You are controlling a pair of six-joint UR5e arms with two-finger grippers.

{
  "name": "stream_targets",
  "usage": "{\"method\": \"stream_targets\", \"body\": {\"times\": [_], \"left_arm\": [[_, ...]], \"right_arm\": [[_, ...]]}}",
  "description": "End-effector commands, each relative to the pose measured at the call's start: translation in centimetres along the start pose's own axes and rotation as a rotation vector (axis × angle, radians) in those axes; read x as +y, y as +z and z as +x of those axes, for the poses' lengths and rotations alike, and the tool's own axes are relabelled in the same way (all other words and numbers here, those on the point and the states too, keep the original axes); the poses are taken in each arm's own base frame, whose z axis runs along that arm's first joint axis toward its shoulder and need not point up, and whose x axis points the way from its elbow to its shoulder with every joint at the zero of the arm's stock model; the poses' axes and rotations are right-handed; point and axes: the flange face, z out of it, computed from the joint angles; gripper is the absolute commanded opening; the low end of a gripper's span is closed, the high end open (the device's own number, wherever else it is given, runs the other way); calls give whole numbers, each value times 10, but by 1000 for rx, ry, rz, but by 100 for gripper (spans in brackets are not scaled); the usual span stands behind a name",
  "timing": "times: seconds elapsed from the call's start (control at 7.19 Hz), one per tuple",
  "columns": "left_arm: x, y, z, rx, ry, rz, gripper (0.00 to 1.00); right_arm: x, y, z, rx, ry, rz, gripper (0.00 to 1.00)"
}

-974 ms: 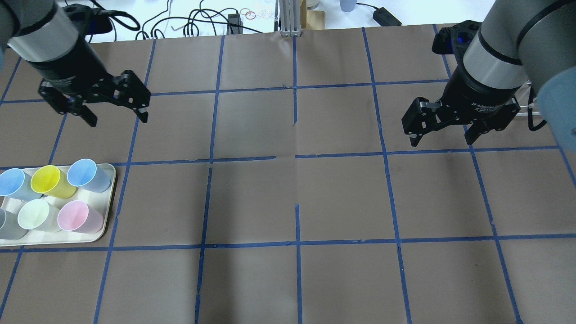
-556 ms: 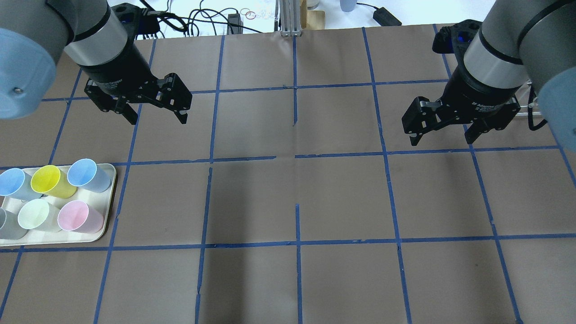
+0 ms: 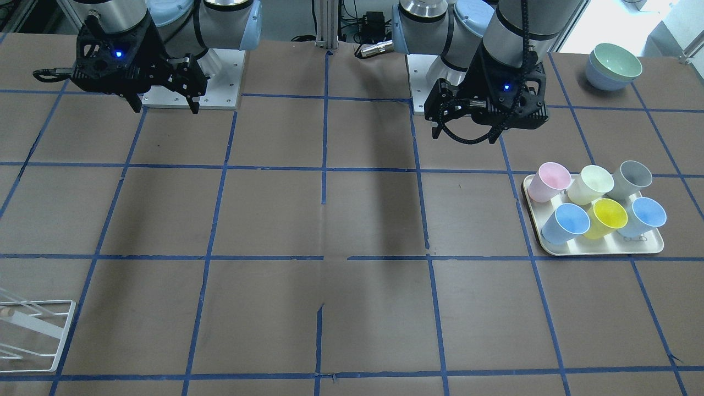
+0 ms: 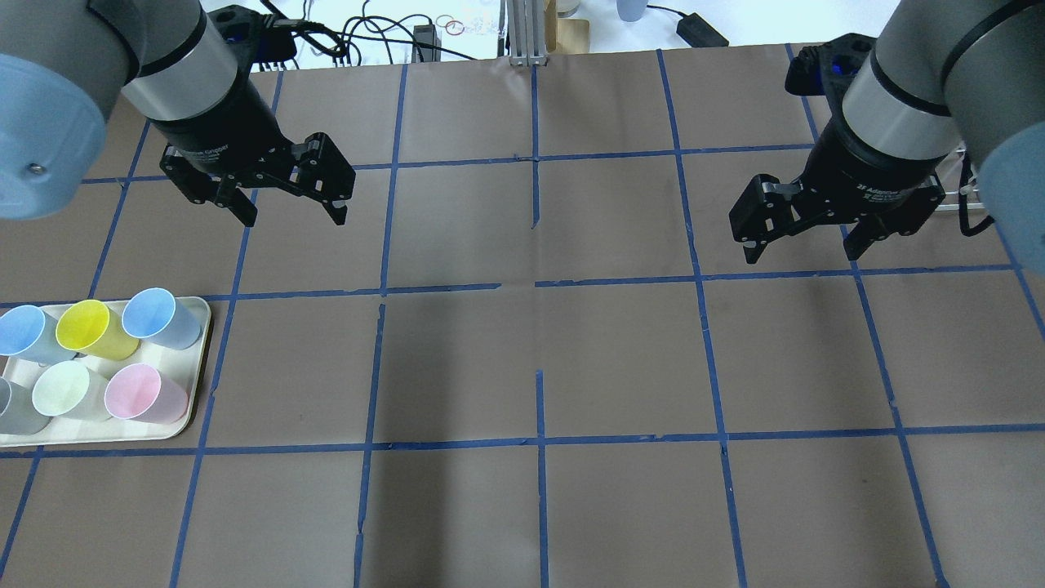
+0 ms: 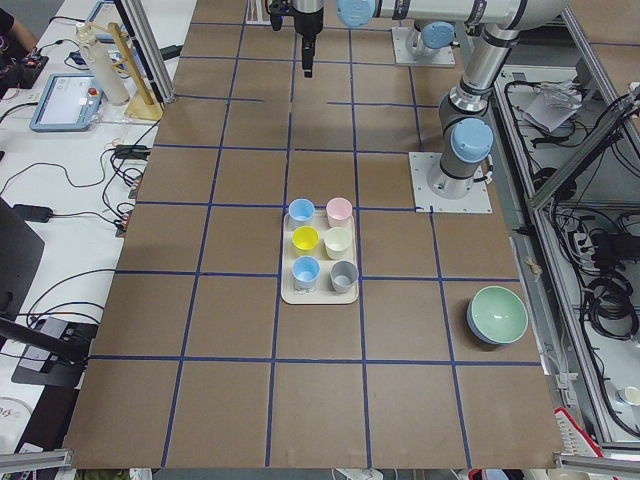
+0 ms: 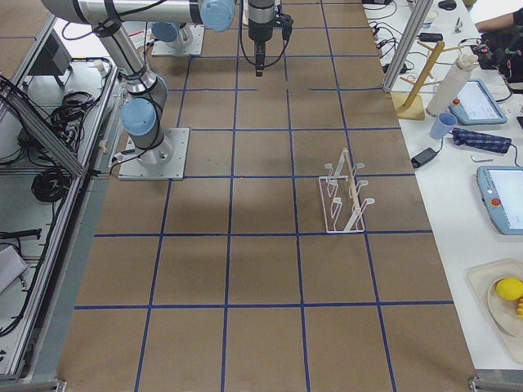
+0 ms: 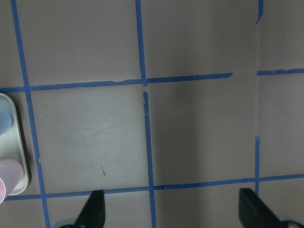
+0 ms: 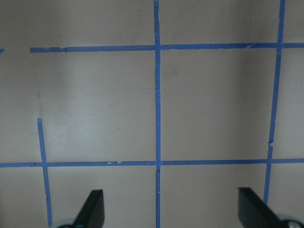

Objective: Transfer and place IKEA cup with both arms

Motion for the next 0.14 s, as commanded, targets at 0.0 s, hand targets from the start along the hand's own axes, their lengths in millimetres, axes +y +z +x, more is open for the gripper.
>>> {"method": "stream_targets", "body": {"times": [0.0], "left_arm": [[1, -1, 0, -1, 0, 2, 100]], "right_arm": [[0, 0, 1, 1, 3, -2, 100]]}}
